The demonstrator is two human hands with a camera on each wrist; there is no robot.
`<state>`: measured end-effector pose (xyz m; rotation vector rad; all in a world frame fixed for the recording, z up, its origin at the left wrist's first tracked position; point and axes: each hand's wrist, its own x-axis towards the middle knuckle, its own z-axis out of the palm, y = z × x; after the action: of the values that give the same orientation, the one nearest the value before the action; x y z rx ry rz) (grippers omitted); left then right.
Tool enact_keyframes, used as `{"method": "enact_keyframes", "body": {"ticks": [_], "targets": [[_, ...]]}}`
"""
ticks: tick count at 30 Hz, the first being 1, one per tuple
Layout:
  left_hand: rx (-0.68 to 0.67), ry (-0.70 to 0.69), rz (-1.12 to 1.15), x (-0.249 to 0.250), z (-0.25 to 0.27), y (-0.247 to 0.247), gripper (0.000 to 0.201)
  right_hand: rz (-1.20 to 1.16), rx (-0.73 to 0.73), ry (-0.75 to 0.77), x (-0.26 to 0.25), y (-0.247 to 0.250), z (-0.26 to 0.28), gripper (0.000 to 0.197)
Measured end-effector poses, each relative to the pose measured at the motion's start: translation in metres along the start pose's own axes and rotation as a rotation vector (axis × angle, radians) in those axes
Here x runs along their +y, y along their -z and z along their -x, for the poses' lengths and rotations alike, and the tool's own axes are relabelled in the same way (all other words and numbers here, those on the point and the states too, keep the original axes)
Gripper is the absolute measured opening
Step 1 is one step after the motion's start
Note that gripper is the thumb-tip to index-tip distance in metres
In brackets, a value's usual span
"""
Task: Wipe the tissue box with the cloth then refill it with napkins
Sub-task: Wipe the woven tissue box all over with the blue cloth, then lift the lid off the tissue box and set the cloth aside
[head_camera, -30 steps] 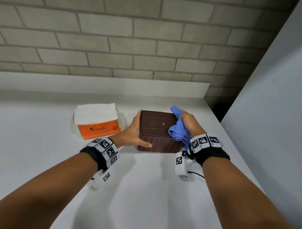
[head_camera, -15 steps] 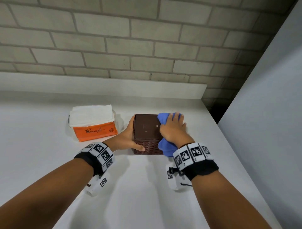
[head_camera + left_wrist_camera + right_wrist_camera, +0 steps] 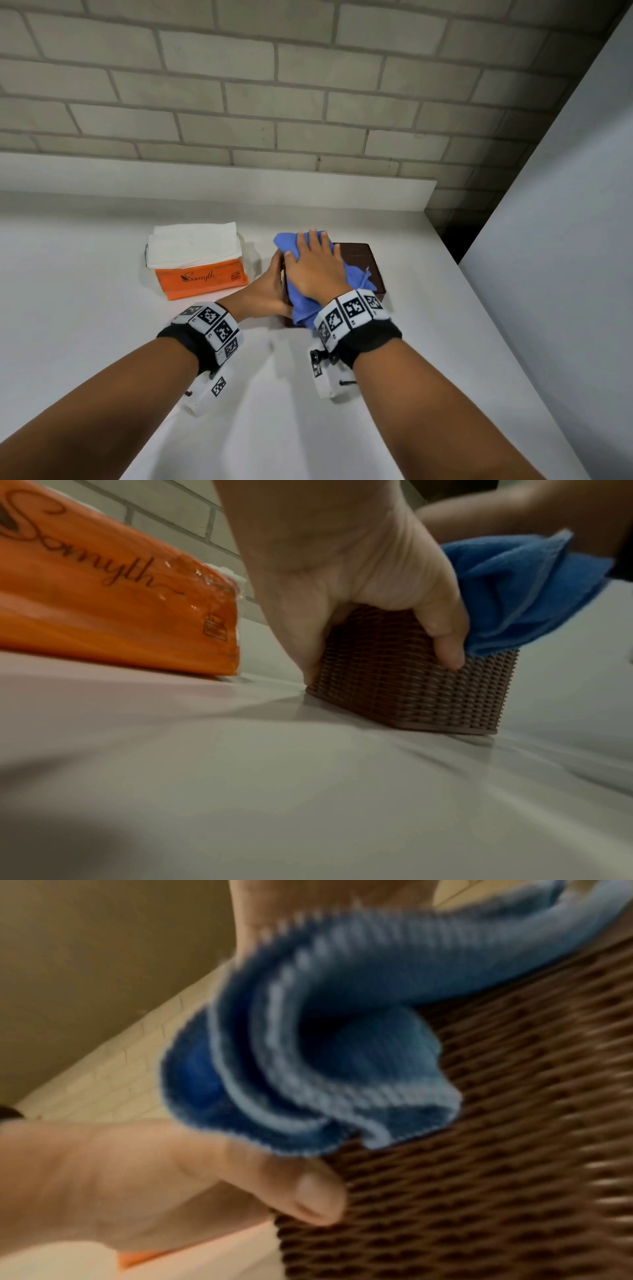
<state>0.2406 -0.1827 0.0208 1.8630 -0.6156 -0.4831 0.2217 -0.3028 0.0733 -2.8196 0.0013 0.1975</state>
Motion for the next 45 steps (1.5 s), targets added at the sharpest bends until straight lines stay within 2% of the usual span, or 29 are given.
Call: {"method": "enact_keyframes", "body": {"ticks": [2,3,9,11,16,19,23,26,30,34,37,41,43,45], "targets": [[0.019,-0.004,0.012,-0.003,0.0,0.0,0.136,0.023,0.017,-0.018,0.008,0.002,-0.006,0.061],[0.031,0.015,0.013,-0.003,0.0,-0.001,0.137,0.031,0.018,-0.033,0.012,0.002,-0.008,0.061],[0.032,0.083,0.056,-0.01,-0.003,-0.003,0.129,0.054,0.097,-0.194,0.056,0.018,-0.015,0.057],[0.041,0.09,0.038,-0.011,-0.004,-0.003,0.131,-0.032,0.099,-0.273,0.074,0.022,-0.014,0.056],[0.046,0.092,0.015,-0.013,-0.006,-0.002,0.134,-0.492,0.112,-0.379,0.089,0.022,-0.007,0.054],[0.034,0.09,0.026,-0.013,-0.007,-0.001,0.137,-0.554,0.125,-0.385,0.095,0.031,-0.006,0.043],[0.052,0.105,0.043,-0.014,-0.008,0.005,0.139,-0.495,0.21,-0.484,0.118,0.035,-0.011,0.039],[0.056,0.12,0.035,-0.014,-0.01,0.013,0.143,-0.445,0.213,-0.509,0.138,0.029,-0.011,0.039],[0.064,0.138,0.012,-0.013,-0.017,0.024,0.145,-0.237,0.126,-0.508,0.158,0.014,-0.009,0.049],[0.055,0.152,-0.005,-0.014,-0.022,0.031,0.143,-0.001,-0.065,-0.62,0.165,-0.012,-0.006,0.067],[0.046,0.131,0.004,-0.015,-0.028,0.035,0.141,0.041,-0.12,-0.652,0.164,-0.018,-0.004,0.068],[0.033,0.125,0.022,-0.019,-0.034,0.04,0.144,-0.005,-0.109,-0.658,0.148,0.019,-0.012,0.063],[0.024,0.114,0.033,-0.021,-0.037,0.041,0.145,0.01,-0.068,-0.614,0.122,0.048,-0.022,0.067],[0.018,0.115,0.049,-0.023,-0.041,0.043,0.145,0.031,-0.039,-0.398,0.087,0.073,-0.03,0.078]]}}
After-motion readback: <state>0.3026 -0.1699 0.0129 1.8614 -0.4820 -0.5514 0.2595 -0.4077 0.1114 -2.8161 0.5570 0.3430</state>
